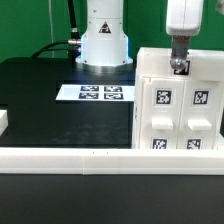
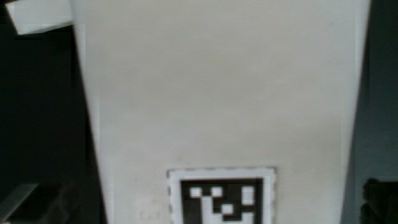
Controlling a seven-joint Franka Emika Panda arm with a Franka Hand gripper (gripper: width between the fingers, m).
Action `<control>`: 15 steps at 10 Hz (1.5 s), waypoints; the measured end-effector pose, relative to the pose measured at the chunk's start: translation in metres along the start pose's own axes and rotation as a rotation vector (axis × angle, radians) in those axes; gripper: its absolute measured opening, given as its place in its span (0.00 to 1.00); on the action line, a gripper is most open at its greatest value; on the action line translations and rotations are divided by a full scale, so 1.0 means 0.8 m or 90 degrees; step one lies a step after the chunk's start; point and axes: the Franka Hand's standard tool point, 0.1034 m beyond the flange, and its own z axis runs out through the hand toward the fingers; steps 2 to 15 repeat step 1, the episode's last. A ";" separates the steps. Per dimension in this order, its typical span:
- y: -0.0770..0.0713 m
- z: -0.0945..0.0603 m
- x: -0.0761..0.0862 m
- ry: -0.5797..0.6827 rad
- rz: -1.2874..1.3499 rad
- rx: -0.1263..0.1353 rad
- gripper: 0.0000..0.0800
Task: Assemble cabinet
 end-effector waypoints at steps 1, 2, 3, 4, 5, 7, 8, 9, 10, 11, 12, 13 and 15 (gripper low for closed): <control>0.000 0.000 -0.001 0.000 -0.002 0.000 1.00; 0.000 0.000 -0.001 0.000 -0.002 0.000 1.00; 0.000 0.000 -0.001 0.000 -0.002 0.000 1.00; 0.000 0.000 -0.001 0.000 -0.002 0.000 1.00; 0.000 0.000 -0.001 0.000 -0.002 0.000 1.00; 0.000 0.000 -0.001 0.000 -0.002 0.000 1.00; 0.000 0.000 -0.001 0.000 -0.002 0.000 1.00; 0.000 0.000 -0.001 0.000 -0.002 0.000 1.00; 0.000 0.000 -0.001 0.000 -0.002 0.000 1.00; 0.000 0.000 -0.001 0.000 -0.002 0.000 1.00; 0.000 0.000 -0.001 0.000 -0.002 0.000 1.00; 0.000 0.000 -0.001 0.000 -0.002 0.000 1.00; 0.000 0.000 -0.001 0.000 -0.002 0.000 1.00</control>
Offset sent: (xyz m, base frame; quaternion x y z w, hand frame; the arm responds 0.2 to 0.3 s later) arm 0.0000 0.0000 0.0000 0.0000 0.0000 0.0000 1.0000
